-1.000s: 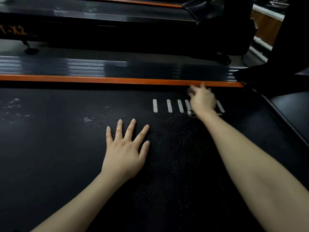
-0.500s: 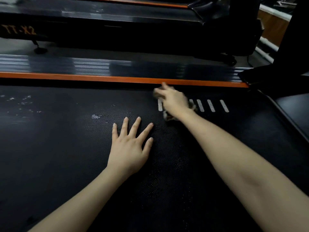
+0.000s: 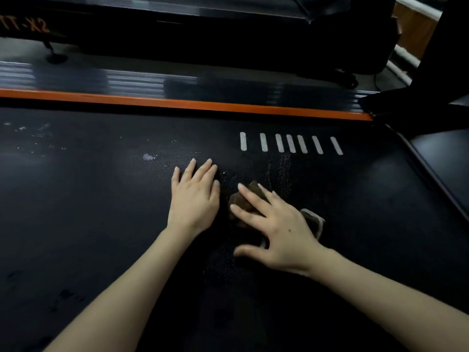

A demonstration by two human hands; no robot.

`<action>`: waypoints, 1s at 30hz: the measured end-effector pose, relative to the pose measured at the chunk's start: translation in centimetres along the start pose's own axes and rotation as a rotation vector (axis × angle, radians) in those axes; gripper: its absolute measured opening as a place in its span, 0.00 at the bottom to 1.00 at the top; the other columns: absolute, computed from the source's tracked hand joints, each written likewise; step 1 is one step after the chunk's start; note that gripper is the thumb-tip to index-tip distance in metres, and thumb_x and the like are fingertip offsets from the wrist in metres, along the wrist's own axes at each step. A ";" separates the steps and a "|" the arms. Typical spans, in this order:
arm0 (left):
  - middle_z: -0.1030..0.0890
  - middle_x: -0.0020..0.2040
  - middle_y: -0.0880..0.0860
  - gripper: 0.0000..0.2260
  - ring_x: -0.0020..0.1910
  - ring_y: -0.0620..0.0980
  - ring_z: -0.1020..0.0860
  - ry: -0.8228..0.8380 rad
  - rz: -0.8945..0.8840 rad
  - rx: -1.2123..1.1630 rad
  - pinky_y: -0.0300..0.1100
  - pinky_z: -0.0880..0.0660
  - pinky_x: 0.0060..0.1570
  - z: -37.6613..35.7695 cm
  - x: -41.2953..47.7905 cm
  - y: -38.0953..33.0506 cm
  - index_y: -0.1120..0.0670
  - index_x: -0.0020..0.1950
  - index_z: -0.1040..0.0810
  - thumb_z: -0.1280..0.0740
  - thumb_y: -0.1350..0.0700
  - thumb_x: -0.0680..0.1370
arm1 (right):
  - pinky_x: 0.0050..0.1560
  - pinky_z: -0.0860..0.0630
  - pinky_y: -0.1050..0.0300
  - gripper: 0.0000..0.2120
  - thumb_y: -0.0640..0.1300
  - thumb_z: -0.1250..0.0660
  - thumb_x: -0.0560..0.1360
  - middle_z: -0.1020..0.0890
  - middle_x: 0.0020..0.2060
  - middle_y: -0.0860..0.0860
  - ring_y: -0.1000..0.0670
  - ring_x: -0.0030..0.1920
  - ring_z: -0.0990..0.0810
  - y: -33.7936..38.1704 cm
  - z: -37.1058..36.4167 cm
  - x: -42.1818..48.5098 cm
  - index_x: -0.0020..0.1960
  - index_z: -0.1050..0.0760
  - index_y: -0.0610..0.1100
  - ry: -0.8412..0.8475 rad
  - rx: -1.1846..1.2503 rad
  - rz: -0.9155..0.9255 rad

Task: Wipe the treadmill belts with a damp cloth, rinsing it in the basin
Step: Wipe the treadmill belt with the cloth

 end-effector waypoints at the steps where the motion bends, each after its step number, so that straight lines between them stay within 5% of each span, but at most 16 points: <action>1: 0.38 0.75 0.47 0.29 0.77 0.50 0.47 -0.006 0.001 -0.026 0.50 0.58 0.73 0.1 0.0 0.1 0.51 0.74 0.35 0.57 0.45 0.76 | 0.68 0.41 0.41 0.32 0.68 0.42 0.71 0.38 0.74 0.49 0.39 0.72 0.38 0.1 -0.1 -0.5 0.69 0.30 0.52 0.016 -0.030 0.029; 4: 0.36 0.75 0.49 0.26 0.76 0.52 0.45 0.008 0.010 -0.071 0.51 0.56 0.73 0.7 -0.2 0.4 0.51 0.72 0.32 0.54 0.46 0.78 | 0.65 0.37 0.36 0.26 0.61 0.42 0.74 0.32 0.71 0.47 0.39 0.69 0.32 -1.9 0.1 1.5 0.69 0.30 0.53 0.028 -0.110 0.076; 8: 0.40 0.77 0.53 0.22 0.76 0.57 0.47 0.064 0.063 0.125 0.59 0.59 0.72 1.2 -3.1 1.9 0.47 0.74 0.35 0.53 0.44 0.82 | 0.72 0.44 0.42 0.21 0.53 0.41 0.79 0.37 0.74 0.50 0.41 0.73 0.40 -8.9 0.3 6.7 0.72 0.36 0.57 -0.023 -0.044 -0.395; 10: 0.39 0.76 0.56 0.28 0.76 0.60 0.46 0.076 0.071 0.222 0.63 0.58 0.70 2.1 -5.3 3.5 0.45 0.74 0.35 0.58 0.40 0.78 | 0.72 0.43 0.43 0.20 0.50 0.40 0.79 0.37 0.74 0.49 0.39 0.73 0.40 -8.2 0.2 6.7 0.71 0.35 0.55 -0.060 -0.027 -0.456; 14: 0.41 0.76 0.56 0.32 0.75 0.62 0.46 0.107 0.059 0.282 0.66 0.55 0.69 2.8 -7.8 6.2 0.44 0.75 0.38 0.62 0.38 0.75 | 0.65 0.34 0.38 0.20 0.44 0.39 0.76 0.30 0.69 0.45 0.33 0.66 0.31 1.5 -0.5 0.5 0.67 0.28 0.50 -0.067 0.026 -0.148; 18: 0.44 0.78 0.56 0.30 0.76 0.62 0.50 0.089 0.059 0.289 0.66 0.56 0.69 2.5 -8.8 5.7 0.45 0.76 0.42 0.62 0.39 0.76 | 0.65 0.36 0.39 0.23 0.42 0.44 0.72 0.30 0.69 0.44 0.35 0.66 0.30 7.2 -0.9 -5.8 0.67 0.30 0.50 0.086 0.075 0.190; 20: 0.47 0.78 0.55 0.26 0.76 0.61 0.53 0.091 0.073 0.292 0.65 0.59 0.70 2.4 -8.9 5.8 0.44 0.77 0.45 0.60 0.40 0.79 | 0.64 0.36 0.36 0.25 0.39 0.43 0.71 0.29 0.68 0.43 0.35 0.66 0.30 4.0 -0.2 -5.0 0.67 0.29 0.50 0.038 0.011 0.110; 24: 0.53 0.79 0.54 0.24 0.77 0.59 0.57 0.129 0.095 0.296 0.64 0.62 0.71 2.1 -8.9 5.8 0.43 0.78 0.51 0.56 0.43 0.81 | 0.66 0.35 0.34 0.21 0.44 0.40 0.75 0.32 0.71 0.46 0.34 0.70 0.37 -0.1 1.0 -3.5 0.68 0.28 0.49 -0.083 0.008 -0.375; 30: 0.52 0.79 0.54 0.24 0.77 0.59 0.57 0.129 0.069 0.273 0.64 0.61 0.71 2.3 -8.8 5.8 0.43 0.78 0.50 0.56 0.43 0.81 | 0.66 0.37 0.40 0.23 0.41 0.45 0.72 0.30 0.69 0.43 0.32 0.67 0.33 13.1 -1.7 -7.3 0.65 0.25 0.47 0.008 0.085 0.049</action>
Point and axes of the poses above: each hand's wrist, its own x-axis towards the middle knuckle, its own z-axis out of the back of the hand, y = z × x, the point moved 7 cm from there along x, towards the middle knuckle
